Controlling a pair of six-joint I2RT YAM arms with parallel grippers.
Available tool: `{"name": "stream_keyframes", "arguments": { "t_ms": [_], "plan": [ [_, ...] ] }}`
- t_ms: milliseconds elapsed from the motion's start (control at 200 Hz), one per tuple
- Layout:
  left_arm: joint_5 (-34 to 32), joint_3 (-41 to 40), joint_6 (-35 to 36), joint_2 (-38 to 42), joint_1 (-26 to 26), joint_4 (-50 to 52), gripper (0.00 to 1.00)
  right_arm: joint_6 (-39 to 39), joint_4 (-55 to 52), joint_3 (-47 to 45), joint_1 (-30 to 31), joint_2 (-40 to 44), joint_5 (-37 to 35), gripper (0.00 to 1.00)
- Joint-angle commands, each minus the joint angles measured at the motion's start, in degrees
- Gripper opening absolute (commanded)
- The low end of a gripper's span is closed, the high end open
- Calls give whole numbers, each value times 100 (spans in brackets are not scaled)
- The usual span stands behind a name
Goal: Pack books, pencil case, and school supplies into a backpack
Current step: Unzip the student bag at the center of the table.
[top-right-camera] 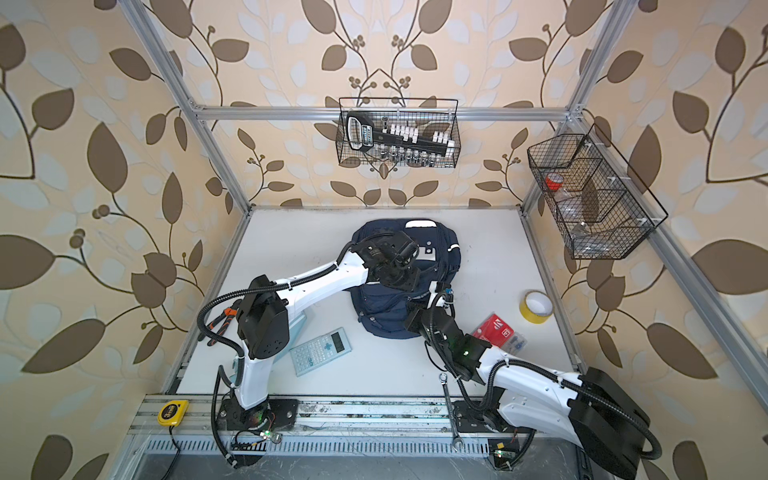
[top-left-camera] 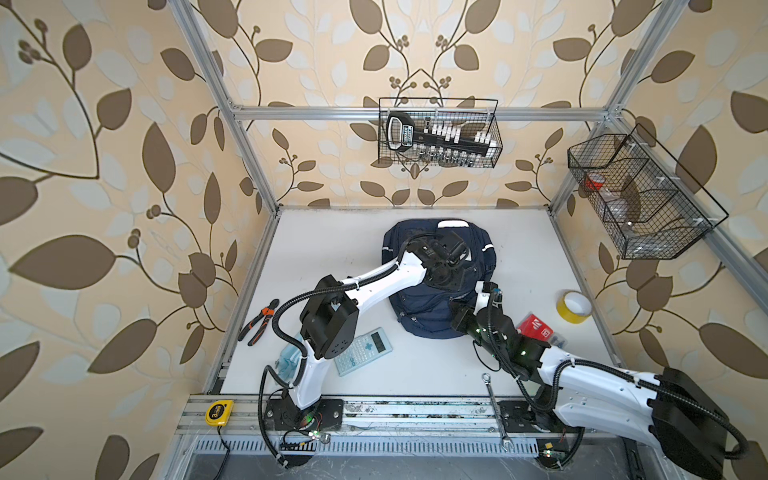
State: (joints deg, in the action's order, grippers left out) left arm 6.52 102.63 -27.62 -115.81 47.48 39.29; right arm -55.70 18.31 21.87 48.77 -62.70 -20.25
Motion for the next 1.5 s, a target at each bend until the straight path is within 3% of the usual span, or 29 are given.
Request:
{"name": "stream_keyframes", "arguments": {
  "t_ms": [0,185,310,460,560,695,815,910,1025,1190,1260,1290,1414,1494],
  "plan": [
    [572,616,-794,291,-195,-1905,0,581,419,324,479,-724,1092,0],
    [1171,978,-1001,304,-204,-2006,0,1323,1334,945,551,-1788,1340,0],
    [762,1216,-582,479,-233,-1568,0,1624,1826,1193,492,-2195,1924,0],
    [909,963,-483,650,-502,-1518,0,1678,2041,1038,476,-2007,2619,0],
    [1144,775,-230,570,-617,-1360,0,1690,1815,743,348,-1281,2628,0],
    [2027,452,-505,414,-732,-1740,0,1855,1448,759,-118,-797,3404,0],
    [2316,676,-711,237,-747,-1980,0,2200,983,1345,-92,-1389,4341,0],
    [2873,1362,-807,-166,-780,-1901,0,2498,606,1821,2,-1883,4677,0],
    [3476,2352,-721,-680,-785,-1378,0,2939,-63,2245,-6,-2077,4498,0],
    [3465,2019,-356,-451,-835,-1353,0,3285,-1102,2752,22,-2367,4267,0],
    [3261,1544,-306,-207,-901,-1463,0,3180,-1342,2640,63,-2053,3555,38],
    [3214,1173,-305,-83,-930,-1572,0,3104,-1373,2515,62,-1780,3269,48],
    [3105,126,-164,438,-1004,-1926,0,2557,-1844,1983,-46,-228,1581,57],
    [3247,-505,-194,736,-1013,-2398,0,2176,-2364,1863,-571,570,1403,61]
  ]
}}
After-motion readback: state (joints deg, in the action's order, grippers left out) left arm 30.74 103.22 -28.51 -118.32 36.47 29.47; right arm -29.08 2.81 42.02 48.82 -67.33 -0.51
